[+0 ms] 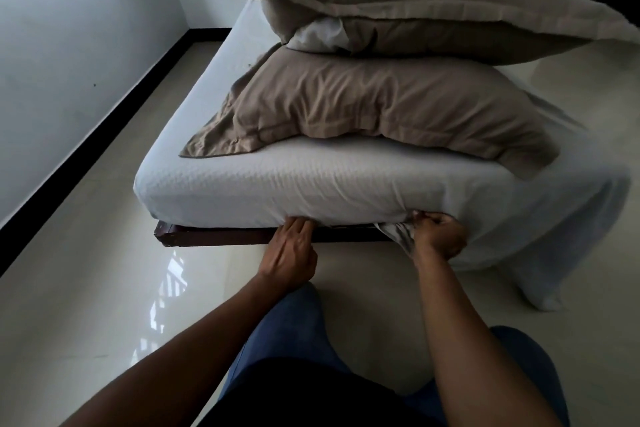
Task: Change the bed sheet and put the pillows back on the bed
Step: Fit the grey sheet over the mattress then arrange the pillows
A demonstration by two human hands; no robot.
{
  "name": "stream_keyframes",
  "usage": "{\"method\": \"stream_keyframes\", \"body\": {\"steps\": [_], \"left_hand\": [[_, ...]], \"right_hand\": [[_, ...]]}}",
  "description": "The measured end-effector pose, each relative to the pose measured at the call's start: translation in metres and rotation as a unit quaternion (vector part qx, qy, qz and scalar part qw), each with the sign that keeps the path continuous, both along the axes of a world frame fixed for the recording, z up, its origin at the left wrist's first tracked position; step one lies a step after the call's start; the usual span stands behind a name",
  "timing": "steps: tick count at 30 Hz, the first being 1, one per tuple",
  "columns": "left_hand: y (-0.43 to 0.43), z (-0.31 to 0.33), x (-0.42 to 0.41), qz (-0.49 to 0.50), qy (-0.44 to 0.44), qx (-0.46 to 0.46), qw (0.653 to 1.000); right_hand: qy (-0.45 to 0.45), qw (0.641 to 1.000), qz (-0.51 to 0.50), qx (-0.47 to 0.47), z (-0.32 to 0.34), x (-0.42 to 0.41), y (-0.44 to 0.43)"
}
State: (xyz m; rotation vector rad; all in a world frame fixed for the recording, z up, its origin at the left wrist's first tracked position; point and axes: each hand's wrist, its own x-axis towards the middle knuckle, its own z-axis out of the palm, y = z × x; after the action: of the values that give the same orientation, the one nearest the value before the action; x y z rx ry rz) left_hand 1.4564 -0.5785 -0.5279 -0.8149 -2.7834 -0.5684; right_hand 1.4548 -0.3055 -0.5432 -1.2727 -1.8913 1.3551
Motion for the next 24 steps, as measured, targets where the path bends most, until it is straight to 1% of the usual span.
{"method": "stream_keyframes", "body": {"steps": [1, 3, 5, 6, 7, 8, 9, 10, 11, 12, 13, 14, 16, 19, 20, 21, 22, 23, 24], "left_hand": [[0.0, -0.001, 0.001, -0.007, -0.001, 0.0, 1.0], [0.0, -0.004, 0.004, -0.03, -0.013, -0.004, 0.999], [0.005, -0.005, 0.003, -0.071, -0.026, -0.008, 0.997], [0.009, -0.005, 0.002, -0.087, -0.029, -0.011, 0.996], [0.017, -0.005, 0.0, -0.094, -0.031, -0.015, 0.995], [0.023, -0.004, -0.001, -0.089, -0.031, -0.021, 0.995], [0.029, -0.003, 0.0, -0.076, -0.028, -0.027, 0.996], [0.034, -0.003, 0.001, -0.061, -0.025, -0.034, 0.997], [0.04, -0.002, 0.002, -0.047, -0.023, -0.042, 0.998], [0.046, -0.001, 0.004, -0.036, -0.027, -0.052, 0.998], [0.051, -0.001, 0.006, -0.026, -0.034, -0.064, 0.997], [0.055, 0.0, 0.007, -0.018, -0.041, -0.075, 0.996], [0.057, 0.003, 0.006, -0.006, -0.041, -0.088, 0.995], [0.048, 0.0, 0.001, -0.018, -0.04, -0.098, 0.994], [0.045, 0.0, 0.001, -0.024, -0.042, -0.103, 0.994], [0.043, -0.002, 0.001, -0.025, -0.044, -0.106, 0.993], [0.045, -0.001, 0.002, -0.024, -0.043, -0.106, 0.993], [0.048, -0.003, 0.003, -0.023, -0.039, -0.098, 0.994], [0.055, -0.002, 0.006, -0.032, -0.034, -0.084, 0.995]], "right_hand": [[0.001, 1.0, -0.017, 0.012, 0.004, 0.004, -0.003], [0.006, 0.997, -0.012, 0.071, 0.008, 0.018, -0.017], [0.022, 0.988, 0.028, 0.147, 0.004, 0.035, -0.032], [0.032, 0.977, 0.067, 0.198, -0.001, 0.042, -0.039], [0.043, 0.956, 0.125, 0.261, -0.006, 0.049, -0.043], [0.052, 0.922, 0.202, 0.325, -0.012, 0.052, -0.047], [0.05, 0.876, 0.287, 0.384, -0.016, 0.055, -0.05], [0.03, 0.83, 0.355, 0.43, -0.02, 0.057, -0.052], [-0.003, 0.793, 0.392, 0.467, -0.022, 0.056, -0.05], [-0.036, 0.772, 0.402, 0.491, -0.023, 0.055, -0.042], [-0.064, 0.766, 0.393, 0.504, -0.022, 0.055, -0.033], [-0.086, 0.772, 0.373, 0.508, -0.024, 0.055, -0.02], [-0.108, 0.799, 0.324, 0.496, -0.027, 0.051, 0.01], [-0.16, 0.848, 0.289, 0.414, -0.018, 0.03, 0.031], [-0.184, 0.862, 0.287, 0.375, -0.012, 0.023, 0.032], [-0.201, 0.867, 0.29, 0.353, -0.008, 0.018, 0.031], [-0.207, 0.862, 0.296, 0.355, -0.004, 0.019, 0.03], [-0.205, 0.845, 0.315, 0.38, -0.005, 0.024, 0.027], [-0.197, 0.821, 0.343, 0.413, -0.01, 0.034, 0.024]]}}
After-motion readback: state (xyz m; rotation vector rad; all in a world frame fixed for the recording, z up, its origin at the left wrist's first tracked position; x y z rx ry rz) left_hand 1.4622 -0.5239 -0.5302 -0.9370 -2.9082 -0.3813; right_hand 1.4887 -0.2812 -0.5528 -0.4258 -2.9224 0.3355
